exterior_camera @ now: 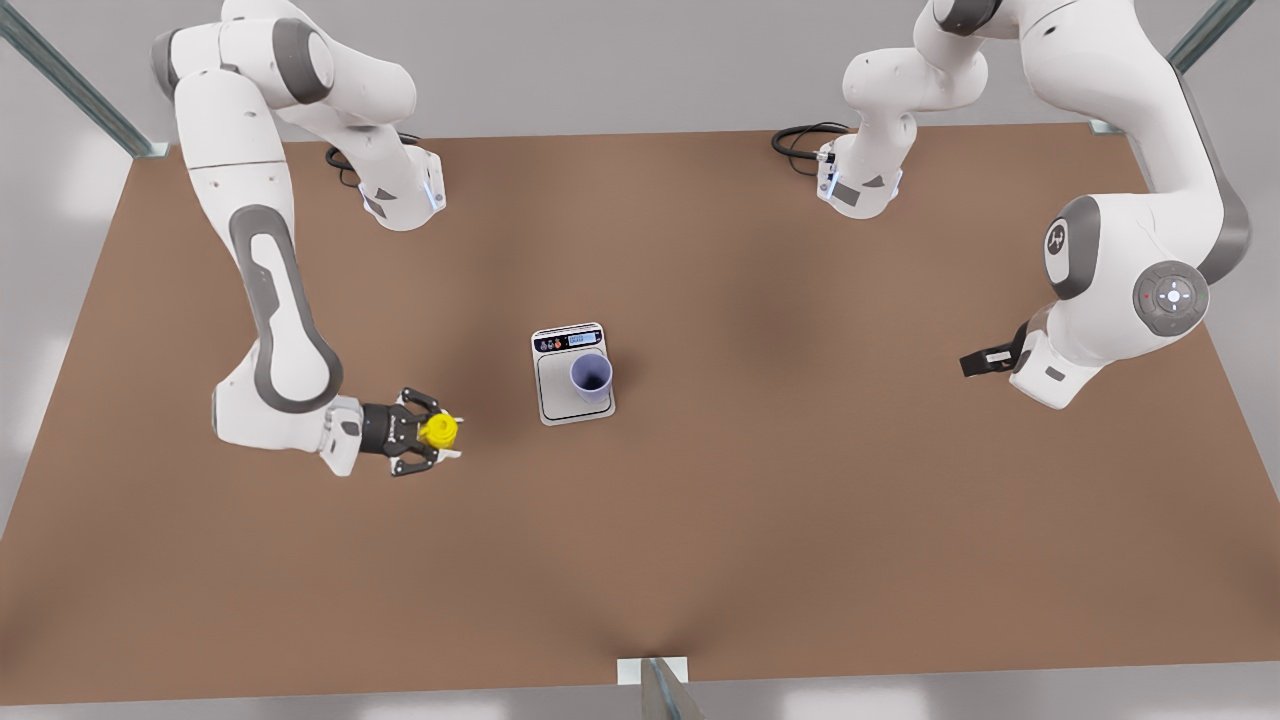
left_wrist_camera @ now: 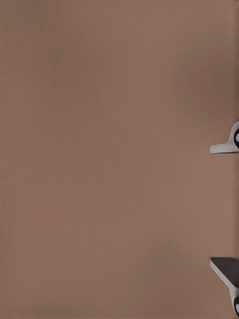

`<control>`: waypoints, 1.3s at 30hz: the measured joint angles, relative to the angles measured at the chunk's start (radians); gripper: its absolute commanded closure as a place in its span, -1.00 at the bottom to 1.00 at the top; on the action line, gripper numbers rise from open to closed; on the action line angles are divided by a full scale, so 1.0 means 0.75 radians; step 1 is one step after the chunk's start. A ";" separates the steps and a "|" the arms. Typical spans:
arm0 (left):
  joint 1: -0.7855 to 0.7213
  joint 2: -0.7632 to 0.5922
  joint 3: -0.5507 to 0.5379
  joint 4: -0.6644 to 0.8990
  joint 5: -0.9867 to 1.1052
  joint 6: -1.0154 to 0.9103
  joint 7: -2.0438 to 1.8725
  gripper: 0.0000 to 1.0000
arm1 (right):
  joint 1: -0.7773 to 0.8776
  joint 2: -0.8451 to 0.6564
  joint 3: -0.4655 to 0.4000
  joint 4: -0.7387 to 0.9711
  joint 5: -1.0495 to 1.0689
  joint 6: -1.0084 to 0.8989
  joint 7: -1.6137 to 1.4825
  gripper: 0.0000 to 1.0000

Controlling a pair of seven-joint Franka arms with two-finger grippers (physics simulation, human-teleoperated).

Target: Move cup to the weight, pick up sauce bottle, pour sauce

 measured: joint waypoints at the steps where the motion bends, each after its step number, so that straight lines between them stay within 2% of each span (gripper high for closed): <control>1: 0.000 0.000 0.000 0.000 0.000 0.000 0.000 -1.00 | 0.021 -0.006 -0.006 0.000 -0.005 0.019 0.004 -0.09; 6: 0.000 0.000 0.000 -0.002 0.000 0.000 0.000 -1.00 | 0.198 -0.016 -0.143 0.032 -0.027 0.025 0.145 -0.09; 8: 0.000 0.000 0.000 -0.002 0.000 -0.008 0.000 -1.00 | 0.343 -0.016 -0.270 0.043 -0.058 0.024 0.214 -0.09; 15: 0.000 0.000 0.000 -0.002 0.000 -0.008 0.000 -1.00 | 0.455 -0.016 -0.288 0.140 -0.251 0.073 0.408 -0.09; 16: 0.000 0.000 0.000 -0.002 0.000 -0.008 0.000 -1.00 | 0.491 -0.016 -0.316 0.155 -0.286 0.073 0.435 -0.09; 17: 0.000 0.000 0.000 -0.002 0.000 -0.008 0.000 -1.00 | 0.573 -0.016 -0.398 0.159 -0.300 0.073 0.455 -0.09; 20: 0.000 0.000 0.000 -0.002 0.000 -0.008 0.000 -1.00 | 0.665 -0.014 -0.436 0.198 -0.362 0.073 0.573 -0.09; 24: 0.000 0.000 0.000 -0.002 0.000 -0.008 -0.002 -1.00 | 0.975 -0.013 -0.701 0.231 -0.453 0.069 0.638 -0.09; 26: 0.000 0.000 0.000 -0.002 0.000 -0.010 -0.004 -1.00 | 1.057 -0.014 -0.763 0.231 -0.505 0.054 0.640 -0.09; 33: -0.003 0.000 0.000 -0.002 0.000 -0.010 -0.006 -1.00 | 1.106 -0.016 -0.773 0.287 -0.649 -0.091 0.747 -0.10; 39: -0.002 0.000 -0.002 -0.002 0.000 -0.010 -0.006 -1.00 | 1.179 -0.016 -0.777 0.305 -0.713 -0.093 0.853 -0.10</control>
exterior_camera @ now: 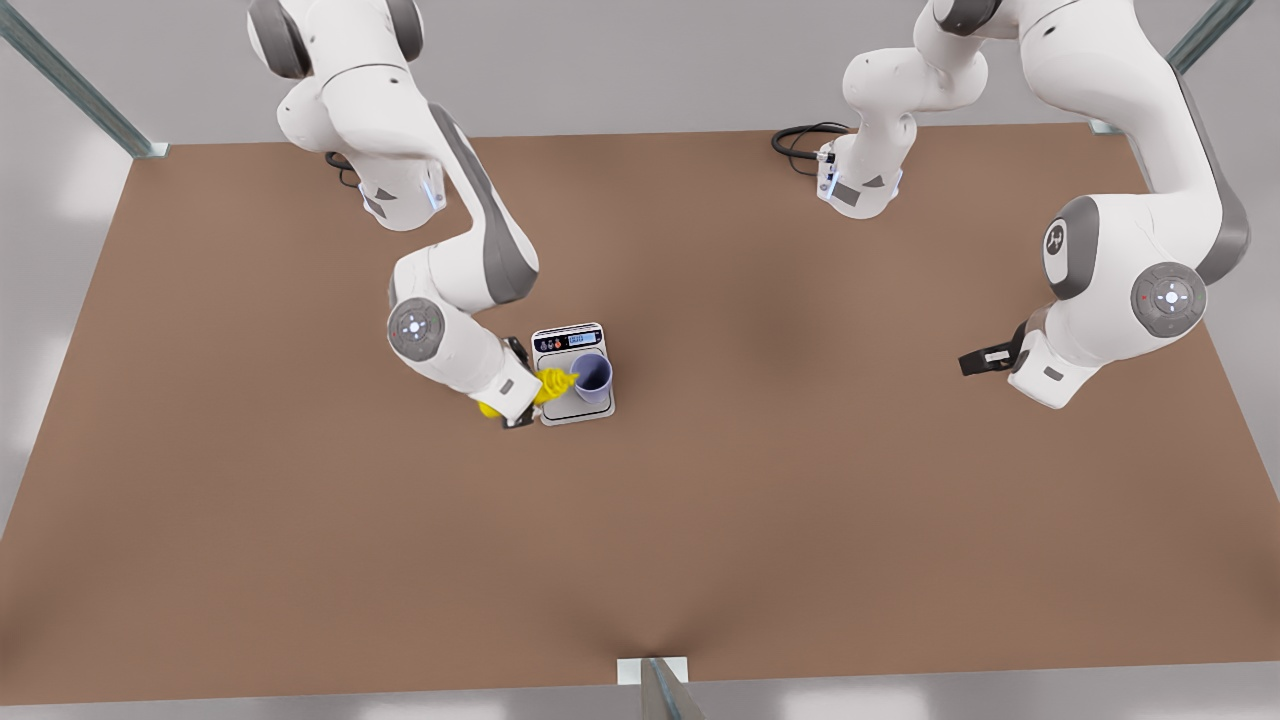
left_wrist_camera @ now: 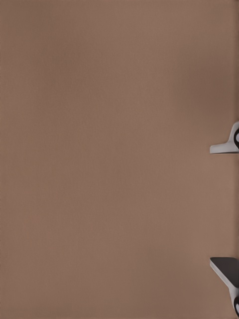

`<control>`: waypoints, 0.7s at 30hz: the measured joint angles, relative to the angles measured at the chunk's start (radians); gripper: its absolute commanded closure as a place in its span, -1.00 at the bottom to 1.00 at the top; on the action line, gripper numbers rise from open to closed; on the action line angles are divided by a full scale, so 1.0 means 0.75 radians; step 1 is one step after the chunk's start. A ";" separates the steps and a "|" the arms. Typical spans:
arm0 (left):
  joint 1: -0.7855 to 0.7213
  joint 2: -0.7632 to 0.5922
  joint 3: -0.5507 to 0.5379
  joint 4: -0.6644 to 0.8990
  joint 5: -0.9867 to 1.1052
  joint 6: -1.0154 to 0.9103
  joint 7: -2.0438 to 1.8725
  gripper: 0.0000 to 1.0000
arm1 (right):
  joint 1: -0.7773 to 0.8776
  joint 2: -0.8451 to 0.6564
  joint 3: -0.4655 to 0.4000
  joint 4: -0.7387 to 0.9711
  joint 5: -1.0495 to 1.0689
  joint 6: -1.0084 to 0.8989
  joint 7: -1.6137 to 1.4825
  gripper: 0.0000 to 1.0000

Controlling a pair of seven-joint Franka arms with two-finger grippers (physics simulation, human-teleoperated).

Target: Move cup to the weight, pick up sauce bottle, pour sauce

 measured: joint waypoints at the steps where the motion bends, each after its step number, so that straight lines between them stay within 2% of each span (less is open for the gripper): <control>1: -0.001 0.000 0.001 0.000 0.000 0.000 0.000 -1.00 | 0.008 0.001 0.000 -0.001 -0.002 0.000 0.001 -0.10; 11: 0.000 0.000 0.002 -0.010 0.000 0.000 0.000 -1.00 | 0.018 -0.006 -0.010 -0.002 -0.037 -0.002 0.031 -0.11; 21: -0.004 0.000 0.002 -0.010 0.000 0.000 -0.002 -1.00 | -0.154 -0.075 -0.009 -0.014 0.075 -0.093 0.032 -0.11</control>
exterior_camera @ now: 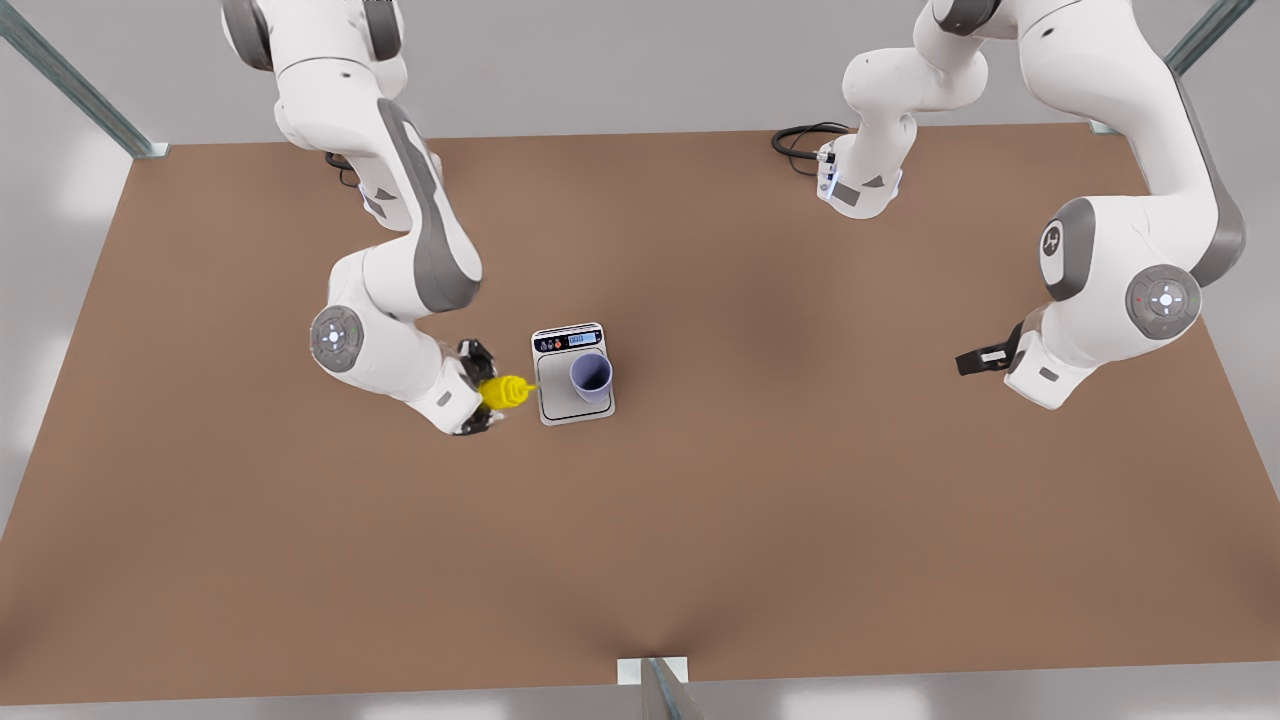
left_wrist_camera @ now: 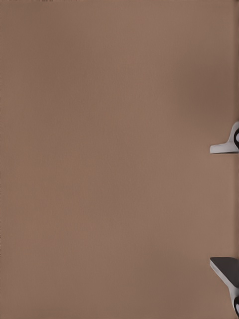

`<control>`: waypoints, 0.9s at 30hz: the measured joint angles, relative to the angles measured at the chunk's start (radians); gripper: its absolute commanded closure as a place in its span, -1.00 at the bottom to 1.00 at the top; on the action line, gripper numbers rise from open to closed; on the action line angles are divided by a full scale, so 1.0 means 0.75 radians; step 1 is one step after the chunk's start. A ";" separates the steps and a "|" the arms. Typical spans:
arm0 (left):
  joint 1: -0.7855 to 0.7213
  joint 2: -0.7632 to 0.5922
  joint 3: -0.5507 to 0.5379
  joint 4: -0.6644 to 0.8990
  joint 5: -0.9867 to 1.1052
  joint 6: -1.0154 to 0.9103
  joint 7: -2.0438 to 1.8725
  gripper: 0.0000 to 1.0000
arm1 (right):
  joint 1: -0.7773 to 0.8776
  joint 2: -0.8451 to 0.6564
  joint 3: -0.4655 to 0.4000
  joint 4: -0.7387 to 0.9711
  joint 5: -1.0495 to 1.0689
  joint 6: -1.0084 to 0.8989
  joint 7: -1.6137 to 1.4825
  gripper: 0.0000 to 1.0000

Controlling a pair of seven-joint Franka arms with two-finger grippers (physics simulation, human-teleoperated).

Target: Move cup to the weight, pick up sauce bottle, pour sauce

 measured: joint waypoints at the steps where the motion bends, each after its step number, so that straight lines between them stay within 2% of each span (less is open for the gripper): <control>1: 0.000 0.000 -0.001 0.000 0.000 -0.004 0.000 -1.00 | -0.022 0.001 0.000 0.002 0.039 -0.022 -0.006 -0.11; 13: -0.002 -0.002 -0.002 0.000 0.000 -0.039 -0.008 -1.00 | -0.292 -0.063 -0.003 -0.215 0.315 -0.152 -0.171 -0.13; 19: -0.002 -0.002 -0.002 0.000 0.000 -0.045 -0.008 -1.00 | -0.423 -0.048 0.004 -0.238 0.419 -0.172 -0.426 -0.14; 27: -0.004 -0.002 -0.002 0.000 0.000 -0.047 -0.009 -1.00 | -0.632 0.119 0.045 -0.233 0.631 -0.285 -0.795 -0.14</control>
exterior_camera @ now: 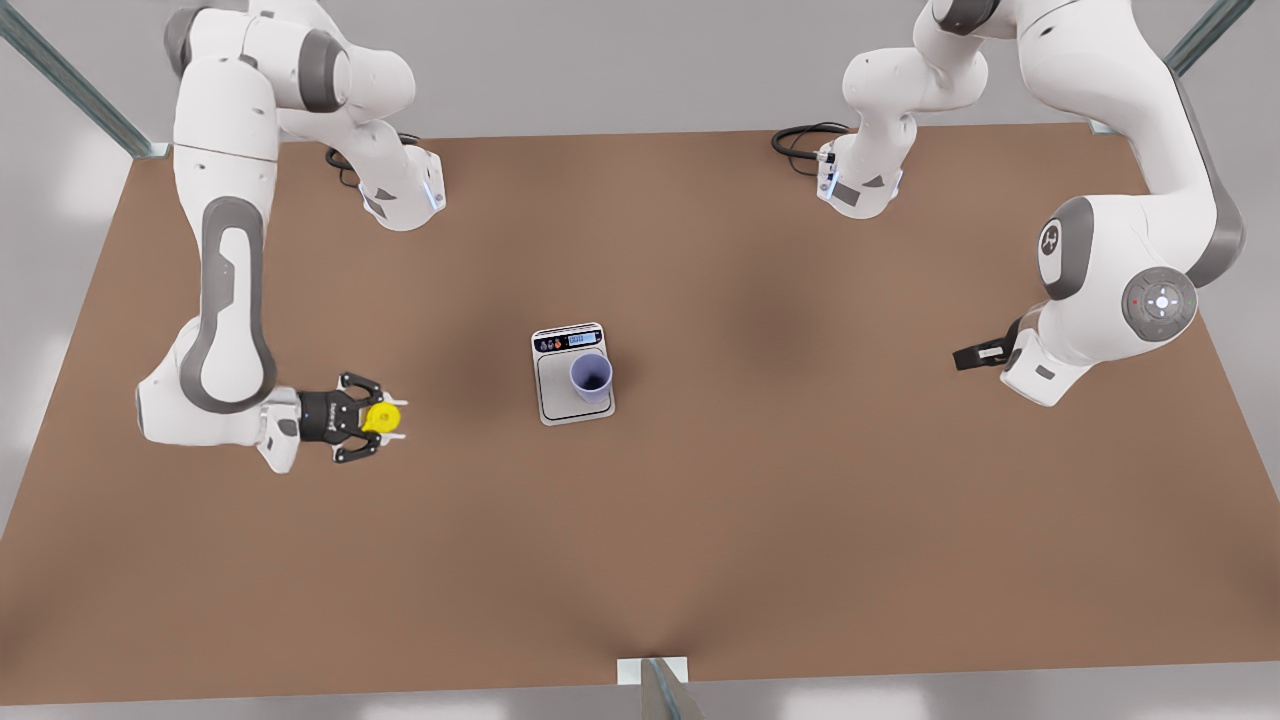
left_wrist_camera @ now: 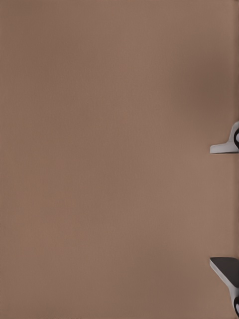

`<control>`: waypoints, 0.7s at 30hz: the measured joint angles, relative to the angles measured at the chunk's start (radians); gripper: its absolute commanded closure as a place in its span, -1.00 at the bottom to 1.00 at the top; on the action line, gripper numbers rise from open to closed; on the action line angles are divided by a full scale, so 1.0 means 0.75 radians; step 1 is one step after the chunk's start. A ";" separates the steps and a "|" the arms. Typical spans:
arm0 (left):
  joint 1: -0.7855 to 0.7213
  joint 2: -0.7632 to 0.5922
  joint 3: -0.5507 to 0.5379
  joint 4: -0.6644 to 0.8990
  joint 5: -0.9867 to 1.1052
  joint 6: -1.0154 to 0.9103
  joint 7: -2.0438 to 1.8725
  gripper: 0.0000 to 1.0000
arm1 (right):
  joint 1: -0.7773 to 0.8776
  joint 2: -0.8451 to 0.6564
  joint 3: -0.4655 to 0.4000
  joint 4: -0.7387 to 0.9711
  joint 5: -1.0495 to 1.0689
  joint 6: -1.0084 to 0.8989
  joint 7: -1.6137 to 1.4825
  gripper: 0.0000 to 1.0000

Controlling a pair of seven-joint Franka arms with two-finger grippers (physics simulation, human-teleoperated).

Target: Move cup to the weight, pick up sauce bottle, pour sauce

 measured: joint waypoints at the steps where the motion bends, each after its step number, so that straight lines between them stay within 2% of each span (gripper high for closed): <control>1: 0.000 0.000 0.000 0.000 0.000 0.000 -0.001 -1.00 | -0.022 0.022 0.002 0.000 0.035 -0.028 -0.048 -0.14; 4: 0.000 -0.002 0.000 0.000 0.000 0.000 0.001 -1.00 | -0.106 0.053 0.067 0.004 0.079 -0.033 -0.121 -0.14; 11: 0.000 -0.002 0.000 0.000 0.000 0.000 0.001 -1.00 | -0.149 0.112 0.086 0.002 0.181 -0.061 -0.268 -0.14; 14: 0.000 -0.001 0.000 0.000 0.000 0.002 0.001 -1.00 | -0.237 0.126 0.169 -0.002 0.205 -0.068 -0.297 -0.14; 17: 0.000 -0.004 0.000 0.001 0.001 0.000 0.001 -1.00 | -0.250 0.160 0.170 0.002 0.222 -0.070 -0.341 -0.14; 21: 0.000 -0.004 0.000 0.000 0.002 0.000 0.001 -1.00 | -0.317 0.207 0.238 0.004 0.268 -0.072 -0.434 -0.14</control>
